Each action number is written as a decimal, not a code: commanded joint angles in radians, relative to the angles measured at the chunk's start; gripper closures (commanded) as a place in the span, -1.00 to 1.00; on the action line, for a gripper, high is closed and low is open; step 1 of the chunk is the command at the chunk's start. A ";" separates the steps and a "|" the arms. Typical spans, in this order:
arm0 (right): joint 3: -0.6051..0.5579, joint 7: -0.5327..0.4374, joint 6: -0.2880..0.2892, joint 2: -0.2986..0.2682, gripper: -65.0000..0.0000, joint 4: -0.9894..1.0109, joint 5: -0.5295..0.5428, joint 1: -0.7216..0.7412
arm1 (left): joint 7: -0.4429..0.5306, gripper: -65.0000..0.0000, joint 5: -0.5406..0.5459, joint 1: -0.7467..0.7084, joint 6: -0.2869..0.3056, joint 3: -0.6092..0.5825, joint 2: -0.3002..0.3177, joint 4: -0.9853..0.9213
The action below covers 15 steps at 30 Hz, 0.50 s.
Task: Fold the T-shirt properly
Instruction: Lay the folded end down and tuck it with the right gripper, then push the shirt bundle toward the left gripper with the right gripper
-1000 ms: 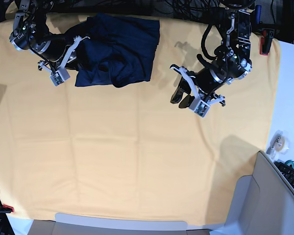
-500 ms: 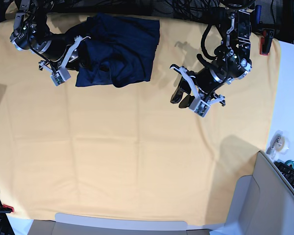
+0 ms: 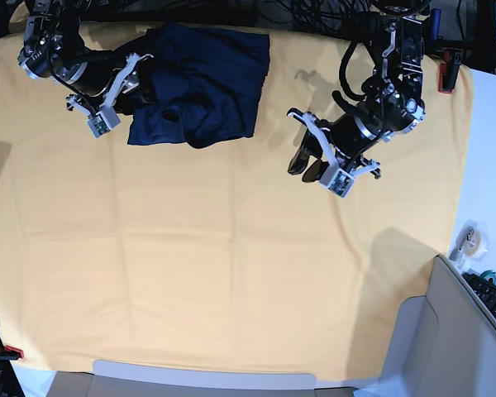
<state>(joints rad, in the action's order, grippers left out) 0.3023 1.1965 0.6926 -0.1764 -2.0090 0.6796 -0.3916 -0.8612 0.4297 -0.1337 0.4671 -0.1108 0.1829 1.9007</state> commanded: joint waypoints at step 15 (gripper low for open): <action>-0.087 -0.016 0.006 -0.002 0.99 -0.022 0.021 0.000 | 0.026 0.49 0.014 -0.011 0.003 0.006 0.005 0.020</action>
<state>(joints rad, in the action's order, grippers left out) 0.2138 1.1969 0.6922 -0.1738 -2.0102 0.6796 -0.3935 -0.8631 0.4294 -0.1555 0.4675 -0.1108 0.1829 1.9007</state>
